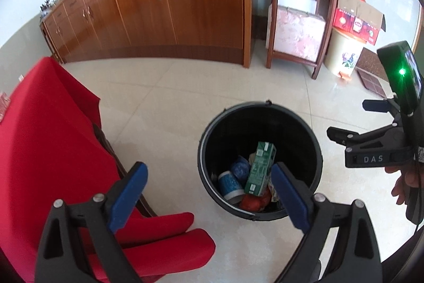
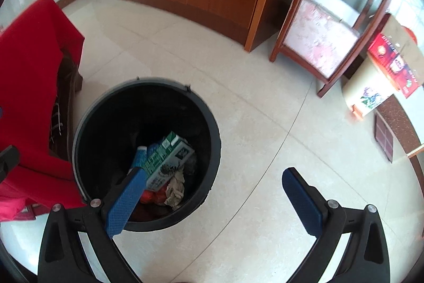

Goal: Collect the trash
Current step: 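Move both tools back toward the red table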

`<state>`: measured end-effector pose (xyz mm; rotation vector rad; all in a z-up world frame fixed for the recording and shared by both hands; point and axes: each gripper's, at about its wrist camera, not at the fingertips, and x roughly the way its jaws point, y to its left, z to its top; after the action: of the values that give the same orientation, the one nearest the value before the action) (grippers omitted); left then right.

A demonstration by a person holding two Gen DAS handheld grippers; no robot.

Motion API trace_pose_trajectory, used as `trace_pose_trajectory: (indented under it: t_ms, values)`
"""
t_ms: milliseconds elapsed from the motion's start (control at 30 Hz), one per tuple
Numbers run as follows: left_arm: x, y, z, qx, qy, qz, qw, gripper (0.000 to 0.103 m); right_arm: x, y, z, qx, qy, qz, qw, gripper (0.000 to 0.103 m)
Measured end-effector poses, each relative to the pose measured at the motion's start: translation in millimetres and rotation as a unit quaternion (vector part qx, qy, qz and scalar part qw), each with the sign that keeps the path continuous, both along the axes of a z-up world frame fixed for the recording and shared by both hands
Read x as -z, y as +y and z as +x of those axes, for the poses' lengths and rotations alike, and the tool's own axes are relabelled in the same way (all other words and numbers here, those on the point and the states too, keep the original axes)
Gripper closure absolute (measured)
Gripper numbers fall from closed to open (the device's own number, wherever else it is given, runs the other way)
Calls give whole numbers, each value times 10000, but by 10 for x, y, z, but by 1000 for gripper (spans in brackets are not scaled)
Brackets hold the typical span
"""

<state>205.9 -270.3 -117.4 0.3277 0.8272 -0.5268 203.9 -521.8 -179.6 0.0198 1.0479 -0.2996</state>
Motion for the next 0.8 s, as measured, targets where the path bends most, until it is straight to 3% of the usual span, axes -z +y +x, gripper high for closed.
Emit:
trace_pose_trajectory:
  t_ms: [333,667,800]
  values:
    - [-420,436,-155,-344,-406,-275,9982,8,-600,257,-246,127,-758,-32,9970,0]
    - [-660,990,-258,-920,-617,-487,9926,8,-1042,893,-338,-287,-1173,13,9927,0]
    - [-801,1314,-348,-1216,-879,-452,9877,5,-1199,1215,-327,-535,-1362,39,9892,0]
